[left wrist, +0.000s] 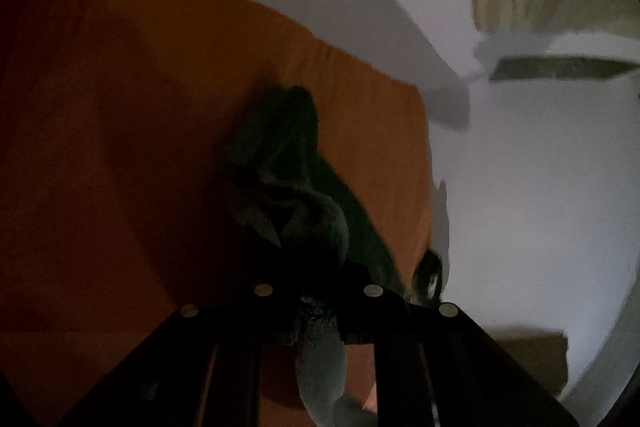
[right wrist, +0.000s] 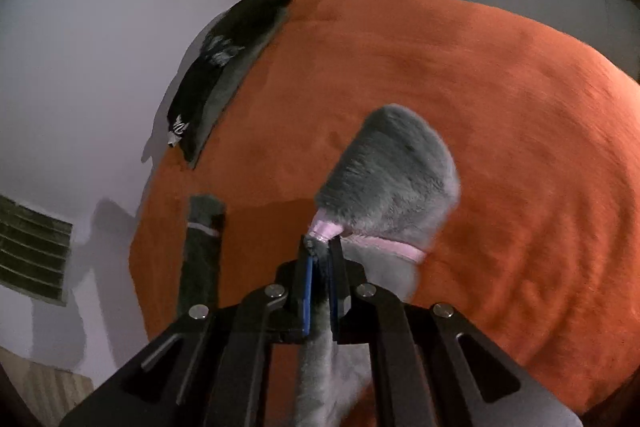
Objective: Fold clothes
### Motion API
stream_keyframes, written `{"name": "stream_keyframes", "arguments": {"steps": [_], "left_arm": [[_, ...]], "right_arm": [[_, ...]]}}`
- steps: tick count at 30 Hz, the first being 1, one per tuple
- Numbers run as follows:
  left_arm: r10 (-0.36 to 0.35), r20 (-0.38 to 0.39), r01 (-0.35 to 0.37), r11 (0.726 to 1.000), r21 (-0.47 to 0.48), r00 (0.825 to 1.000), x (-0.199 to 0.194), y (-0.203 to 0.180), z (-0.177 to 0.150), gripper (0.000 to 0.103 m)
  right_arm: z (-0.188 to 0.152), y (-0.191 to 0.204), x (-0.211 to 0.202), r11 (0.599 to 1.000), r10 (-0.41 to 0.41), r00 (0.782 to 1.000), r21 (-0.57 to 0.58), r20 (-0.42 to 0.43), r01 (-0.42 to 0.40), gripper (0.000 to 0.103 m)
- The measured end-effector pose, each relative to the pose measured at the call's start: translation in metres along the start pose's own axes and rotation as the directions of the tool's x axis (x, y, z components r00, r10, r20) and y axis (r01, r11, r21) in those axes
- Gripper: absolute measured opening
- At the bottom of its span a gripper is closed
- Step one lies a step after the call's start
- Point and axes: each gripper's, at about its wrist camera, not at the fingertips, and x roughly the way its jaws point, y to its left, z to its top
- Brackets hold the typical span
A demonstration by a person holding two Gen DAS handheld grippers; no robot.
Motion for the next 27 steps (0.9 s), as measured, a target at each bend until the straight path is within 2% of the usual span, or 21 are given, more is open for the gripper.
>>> {"name": "stream_keyframes", "arguments": {"steps": [2,5,10,13,16,19,22,24,27], "left_arm": [[0.048,0.016,-0.047,0.997,-0.055,0.999,0.02,-0.012,0.019,0.014],[0.113,0.041,-0.106,0.984,-0.144,0.993,0.068,-0.039,0.052,0.014],[0.086,0.117,-0.069,0.988,-0.137,0.989,0.119,-0.066,0.105,0.014],[0.112,0.089,-0.098,0.984,-0.15,0.99,0.144,-0.058,0.13,0.014],[0.163,0.061,-0.147,0.968,-0.204,0.985,0.16,-0.036,0.153,0.014],[0.195,0.055,-0.177,0.956,-0.236,0.979,0.173,-0.024,0.169,0.014],[0.223,0.077,-0.195,0.944,-0.268,0.972,0.184,-0.024,0.174,0.014],[0.228,0.074,-0.197,0.935,-0.295,0.971,0.194,-0.029,0.179,0.014],[0.255,0.038,-0.24,0.942,-0.235,0.966,0.224,-0.041,0.188,0.017]], "right_arm": [[0.013,0.037,0.026,1.0,-0.019,1.0,-0.016,-0.006,0.018,0.005],[0.029,0.085,0.069,1.0,0.012,1.0,0.015,-0.01,-0.012,0.005],[0.035,0.166,0.145,0.997,-0.022,1.0,-0.073,-0.014,0.021,0.005],[0.032,0.215,0.192,0.992,-0.043,0.999,-0.117,-0.02,0.04,0.005],[0.03,0.262,0.245,0.983,-0.078,0.997,-0.168,-0.019,0.073,0.005],[0.026,0.304,0.299,0.977,-0.103,0.993,-0.191,-0.055,0.091,0.005],[0.021,0.35,0.344,0.947,-0.15,0.987,-0.296,-0.063,0.125,0.005],[0.022,0.371,0.362,0.932,-0.149,0.986,-0.344,-0.077,0.114,0.005],[0.025,0.384,0.393,0.891,-0.22,0.973,-0.422,-0.073,0.17,0.006]]}}
